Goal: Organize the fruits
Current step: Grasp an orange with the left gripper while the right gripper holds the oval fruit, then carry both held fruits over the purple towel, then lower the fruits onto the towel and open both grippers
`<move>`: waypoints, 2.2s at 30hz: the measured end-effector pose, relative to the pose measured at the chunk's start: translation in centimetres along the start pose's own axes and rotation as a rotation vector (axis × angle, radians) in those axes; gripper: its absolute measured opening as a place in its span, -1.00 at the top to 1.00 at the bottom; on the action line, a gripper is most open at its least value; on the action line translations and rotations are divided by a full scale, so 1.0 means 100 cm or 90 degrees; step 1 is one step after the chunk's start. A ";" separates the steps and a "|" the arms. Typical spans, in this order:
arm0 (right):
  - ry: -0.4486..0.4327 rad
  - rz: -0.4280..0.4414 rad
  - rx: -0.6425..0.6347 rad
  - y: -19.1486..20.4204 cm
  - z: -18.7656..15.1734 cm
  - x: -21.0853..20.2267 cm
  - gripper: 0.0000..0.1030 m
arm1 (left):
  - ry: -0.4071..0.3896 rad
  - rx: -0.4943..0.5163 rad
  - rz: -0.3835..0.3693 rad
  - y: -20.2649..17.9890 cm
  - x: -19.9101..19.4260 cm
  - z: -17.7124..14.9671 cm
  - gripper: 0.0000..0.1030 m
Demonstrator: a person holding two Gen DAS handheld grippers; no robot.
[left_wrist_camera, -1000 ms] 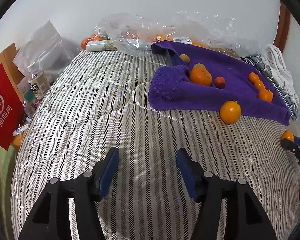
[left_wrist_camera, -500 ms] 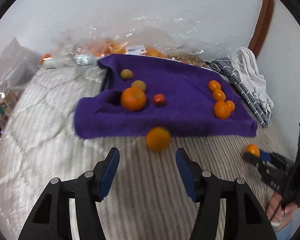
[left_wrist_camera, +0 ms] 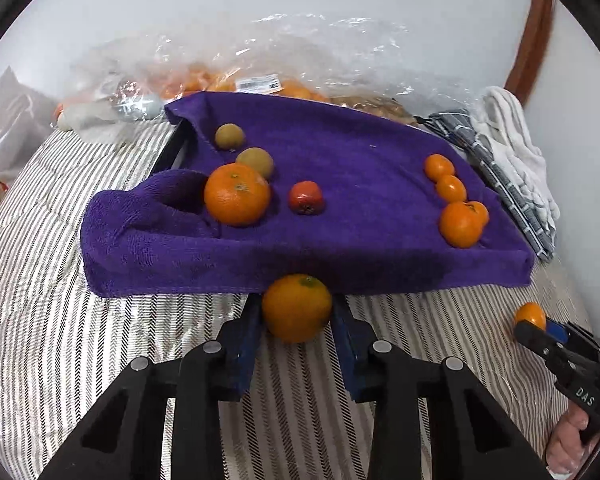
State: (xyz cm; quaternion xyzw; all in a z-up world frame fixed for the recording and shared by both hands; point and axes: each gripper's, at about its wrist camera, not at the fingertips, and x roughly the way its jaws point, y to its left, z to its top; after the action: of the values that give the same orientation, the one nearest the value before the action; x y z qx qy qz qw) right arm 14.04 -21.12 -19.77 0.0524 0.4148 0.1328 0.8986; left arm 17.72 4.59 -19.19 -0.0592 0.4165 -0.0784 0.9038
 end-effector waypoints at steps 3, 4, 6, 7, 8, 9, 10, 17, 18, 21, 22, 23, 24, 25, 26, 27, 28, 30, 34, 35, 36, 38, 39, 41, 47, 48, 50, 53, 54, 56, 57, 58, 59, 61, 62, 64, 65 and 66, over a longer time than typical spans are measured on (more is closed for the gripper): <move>0.000 0.003 0.001 0.000 0.000 0.001 0.30 | -0.016 0.000 -0.014 0.000 -0.007 -0.002 0.37; 0.000 0.002 0.001 0.000 0.000 0.000 0.30 | -0.022 -0.002 -0.021 0.001 -0.011 -0.003 0.37; -0.003 0.001 0.000 -0.001 0.000 0.000 0.30 | -0.035 -0.001 -0.026 0.000 -0.016 -0.004 0.37; -0.004 0.003 0.001 -0.001 0.000 0.000 0.30 | -0.042 0.001 -0.025 0.000 -0.019 -0.004 0.37; -0.007 0.003 0.002 -0.001 0.000 -0.001 0.30 | -0.050 0.004 -0.025 0.000 -0.022 -0.004 0.37; -0.009 0.003 0.002 -0.001 0.000 -0.002 0.30 | -0.056 0.005 -0.025 0.000 -0.024 -0.003 0.37; -0.011 0.003 0.003 -0.001 0.000 -0.002 0.30 | -0.061 0.002 -0.023 0.001 -0.027 -0.002 0.37; 0.004 -0.004 -0.002 0.001 0.013 -0.013 0.30 | -0.073 0.014 0.021 0.011 -0.064 0.019 0.37; 0.000 -0.003 -0.001 0.001 0.018 -0.016 0.30 | -0.086 0.026 0.036 0.012 -0.073 0.027 0.37; -0.024 -0.023 -0.003 0.007 0.056 -0.029 0.30 | -0.112 0.024 0.047 0.016 -0.091 0.055 0.37; -0.030 -0.025 -0.006 0.010 0.068 -0.030 0.30 | -0.122 0.017 0.046 0.019 -0.095 0.067 0.37; -0.037 -0.026 -0.011 0.012 0.082 -0.031 0.30 | -0.130 0.012 0.047 0.021 -0.098 0.077 0.37; -0.053 -0.023 -0.023 0.017 0.100 -0.031 0.30 | -0.136 0.011 0.050 0.022 -0.100 0.085 0.37; -0.067 -0.017 -0.029 0.019 0.112 -0.031 0.30 | -0.141 0.010 0.055 0.022 -0.100 0.095 0.37; -0.078 -0.013 -0.031 0.021 0.130 -0.027 0.30 | -0.145 0.010 0.061 0.023 -0.098 0.105 0.37; -0.082 -0.014 -0.029 0.023 0.143 -0.022 0.30 | -0.148 0.004 0.064 0.024 -0.096 0.115 0.37; -0.087 -0.017 -0.030 0.025 0.157 -0.015 0.30 | -0.149 -0.004 0.065 0.026 -0.093 0.124 0.37; -0.097 -0.021 -0.035 0.030 0.176 -0.004 0.30 | -0.145 -0.013 0.065 0.027 -0.086 0.136 0.37; -0.092 -0.002 -0.045 0.038 0.206 0.026 0.30 | -0.136 -0.023 0.085 0.026 -0.064 0.158 0.37; -0.086 -0.001 -0.046 0.039 0.208 0.031 0.30 | -0.134 -0.024 0.086 0.026 -0.057 0.162 0.37; -0.077 -0.001 -0.045 0.039 0.211 0.040 0.30 | -0.130 -0.026 0.087 0.026 -0.051 0.166 0.37; -0.056 0.007 -0.043 0.037 0.213 0.060 0.30 | -0.119 -0.030 0.089 0.024 -0.035 0.173 0.37; -0.048 0.010 -0.041 0.036 0.210 0.067 0.30 | -0.114 -0.031 0.090 0.024 -0.028 0.176 0.37; -0.040 0.016 -0.042 0.034 0.204 0.077 0.30 | -0.101 -0.027 0.090 0.023 -0.011 0.180 0.37; -0.007 0.016 -0.047 0.024 0.199 0.104 0.30 | -0.078 -0.024 0.093 0.032 0.026 0.181 0.37; 0.002 0.024 -0.038 0.020 0.199 0.107 0.30 | -0.063 -0.023 0.093 0.034 0.032 0.182 0.37; 0.026 0.038 -0.026 0.017 0.197 0.118 0.30 | -0.060 -0.032 0.081 0.039 0.037 0.180 0.37; 0.052 0.039 -0.044 0.020 0.193 0.128 0.30 | -0.050 -0.028 0.080 0.042 0.043 0.180 0.37; 0.059 0.036 -0.049 0.021 0.192 0.132 0.30 | -0.050 -0.028 0.083 0.043 0.044 0.180 0.37; 0.082 0.027 -0.067 0.026 0.190 0.139 0.30 | -0.046 -0.029 0.080 0.045 0.045 0.180 0.37; 0.091 0.023 -0.075 0.028 0.189 0.142 0.30 | -0.044 -0.030 0.079 0.046 0.046 0.180 0.37; 0.100 0.018 -0.082 0.030 0.188 0.144 0.30 | -0.043 -0.032 0.079 0.048 0.046 0.180 0.37; 0.107 0.013 -0.089 0.032 0.187 0.146 0.30 | -0.043 -0.035 0.080 0.049 0.047 0.180 0.37; 0.108 0.010 -0.096 0.034 0.186 0.146 0.30 | -0.040 -0.039 0.077 0.051 0.048 0.180 0.37; 0.109 0.011 -0.099 0.035 0.186 0.146 0.29 | -0.037 -0.042 0.075 0.052 0.050 0.180 0.37; 0.122 0.012 -0.104 0.035 0.184 0.149 0.29 | -0.032 -0.045 0.069 0.052 0.052 0.180 0.37; 0.128 0.012 -0.104 0.035 0.183 0.151 0.29 | -0.027 -0.046 0.062 0.050 0.055 0.179 0.37; 0.129 0.011 -0.105 0.037 0.184 0.153 0.29 | -0.023 -0.044 0.057 0.048 0.056 0.178 0.37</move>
State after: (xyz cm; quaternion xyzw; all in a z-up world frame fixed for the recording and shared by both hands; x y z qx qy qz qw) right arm 36.81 -13.00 -18.26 -0.0315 0.4911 0.1788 0.8520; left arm 35.37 9.00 -12.72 -0.0730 0.4047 -0.0222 0.9113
